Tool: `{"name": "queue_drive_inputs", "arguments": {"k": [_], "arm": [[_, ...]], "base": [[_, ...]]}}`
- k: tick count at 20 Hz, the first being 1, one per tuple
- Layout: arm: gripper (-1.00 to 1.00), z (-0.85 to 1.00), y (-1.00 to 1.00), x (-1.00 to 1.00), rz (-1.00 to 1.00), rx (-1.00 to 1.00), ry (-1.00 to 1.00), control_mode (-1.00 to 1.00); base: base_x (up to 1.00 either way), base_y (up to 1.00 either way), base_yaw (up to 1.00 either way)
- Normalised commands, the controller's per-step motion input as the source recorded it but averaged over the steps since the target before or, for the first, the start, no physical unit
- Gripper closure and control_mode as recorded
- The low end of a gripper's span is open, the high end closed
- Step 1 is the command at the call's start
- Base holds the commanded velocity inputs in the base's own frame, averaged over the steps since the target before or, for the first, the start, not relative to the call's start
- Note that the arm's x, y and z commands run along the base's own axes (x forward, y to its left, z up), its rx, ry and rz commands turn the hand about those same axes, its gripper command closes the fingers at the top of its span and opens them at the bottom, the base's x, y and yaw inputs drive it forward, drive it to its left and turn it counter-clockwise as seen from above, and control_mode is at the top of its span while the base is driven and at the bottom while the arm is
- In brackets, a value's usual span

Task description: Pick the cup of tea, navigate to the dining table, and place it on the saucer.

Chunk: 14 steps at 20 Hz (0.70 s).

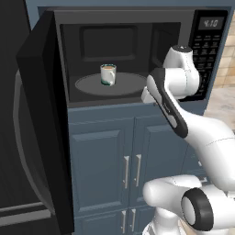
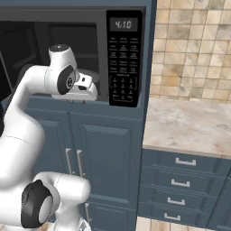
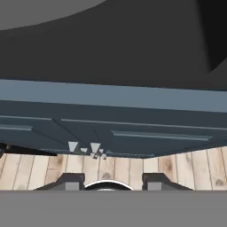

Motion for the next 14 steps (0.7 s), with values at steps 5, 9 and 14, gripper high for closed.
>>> {"name": "queue_drive_inputs", "arguments": {"k": [5,9,14], "arm": [[-1.00,0.00,0.00,-0.05,0.00,0.03,0.00,-1.00],[-1.00,-0.03,0.24,-0.47,0.00,0.03,-0.22,-1.00],[-1.00,0.16,0.85,0.04,0.00,0.00,-0.30,-1.00]], "base": [[0.00,0.00,0.00],[0.00,0.00,0.00],[0.00,0.00,0.00]]}}
